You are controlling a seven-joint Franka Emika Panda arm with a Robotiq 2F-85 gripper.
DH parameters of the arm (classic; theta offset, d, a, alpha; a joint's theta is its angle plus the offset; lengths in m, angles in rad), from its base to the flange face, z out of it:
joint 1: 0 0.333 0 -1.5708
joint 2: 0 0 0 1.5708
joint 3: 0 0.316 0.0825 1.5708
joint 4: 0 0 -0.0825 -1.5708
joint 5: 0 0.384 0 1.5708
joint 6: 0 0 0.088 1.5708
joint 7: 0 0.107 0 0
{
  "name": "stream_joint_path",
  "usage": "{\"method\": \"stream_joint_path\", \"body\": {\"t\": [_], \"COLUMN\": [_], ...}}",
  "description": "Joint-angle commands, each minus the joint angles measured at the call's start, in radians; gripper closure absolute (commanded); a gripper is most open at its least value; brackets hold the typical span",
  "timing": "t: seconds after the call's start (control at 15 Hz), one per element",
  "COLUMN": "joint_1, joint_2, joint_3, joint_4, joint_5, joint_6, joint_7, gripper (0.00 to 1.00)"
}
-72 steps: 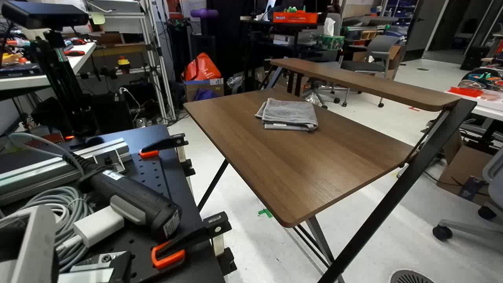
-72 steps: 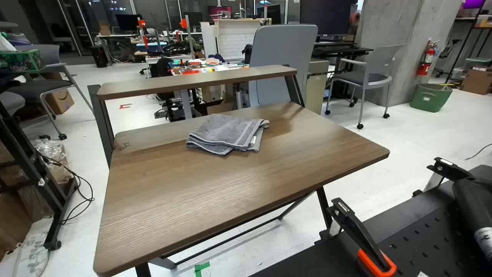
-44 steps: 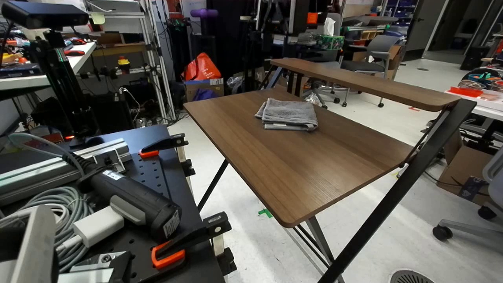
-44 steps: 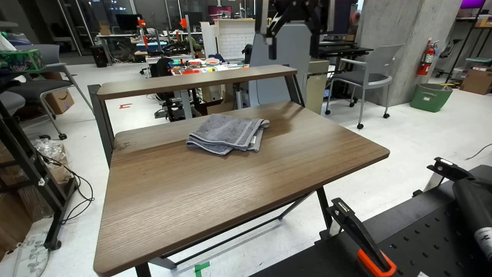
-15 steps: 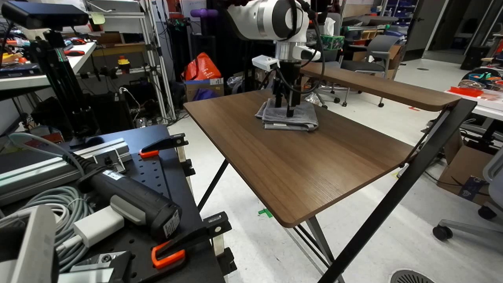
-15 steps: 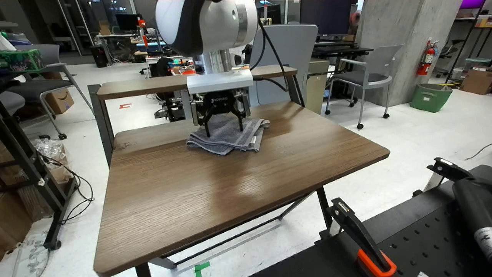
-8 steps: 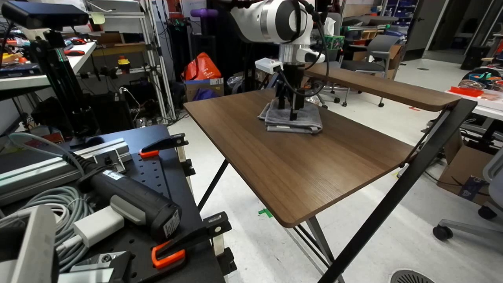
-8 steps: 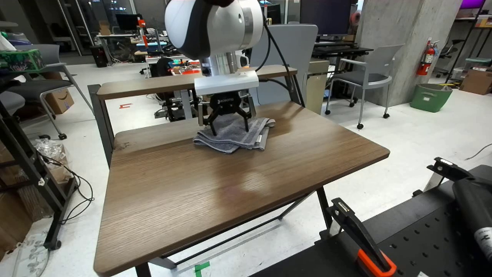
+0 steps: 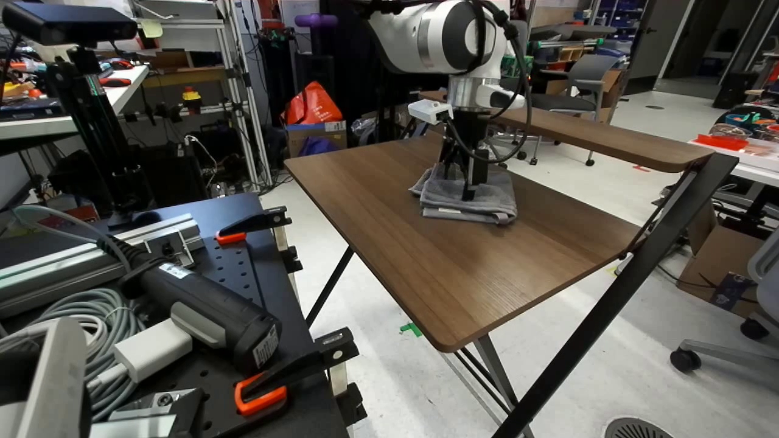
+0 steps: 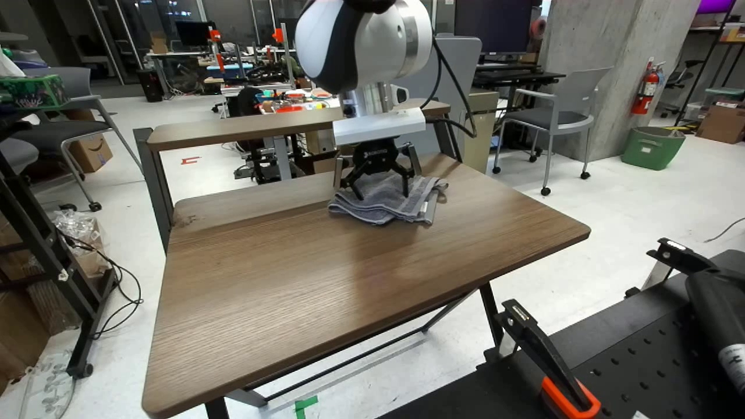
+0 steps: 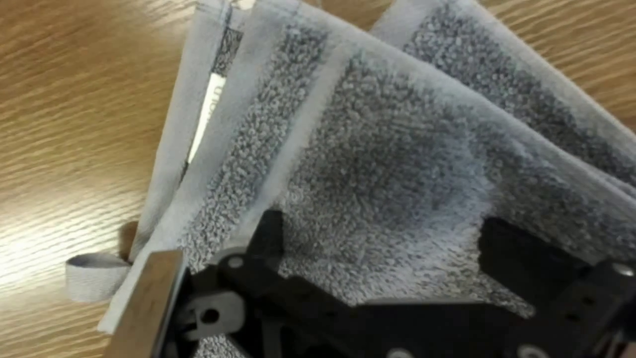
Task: Slide the towel to the right
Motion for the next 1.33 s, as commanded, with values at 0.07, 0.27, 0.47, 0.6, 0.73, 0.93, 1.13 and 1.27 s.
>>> {"method": "stream_joint_path", "body": {"t": [0.07,0.27,0.47,0.6,0.73,0.93,1.13,1.27], "joint_1": [-0.046,-0.072,-0.108,-0.126,-0.136,-0.142,-0.141,-0.143], "joint_2": [-0.086,-0.139,-0.184,-0.206,-0.216,-0.269,-0.388,-0.474], "joint_3": [-0.034,-0.066,-0.093,-0.105,-0.109,-0.107,-0.093,-0.066], "joint_4": [-0.160,-0.251,-0.337,-0.375,-0.395,-0.439,-0.530,-0.595], "joint_5": [0.006,0.000,0.005,0.006,0.004,0.006,0.007,0.005], "joint_6": [0.023,0.026,0.032,0.033,0.029,0.051,0.115,0.122], "joint_7": [0.002,0.017,0.022,0.023,0.020,0.016,-0.010,-0.061], "gripper": [0.00,0.00,0.00,0.00,0.00,0.00,0.00,0.00]}}
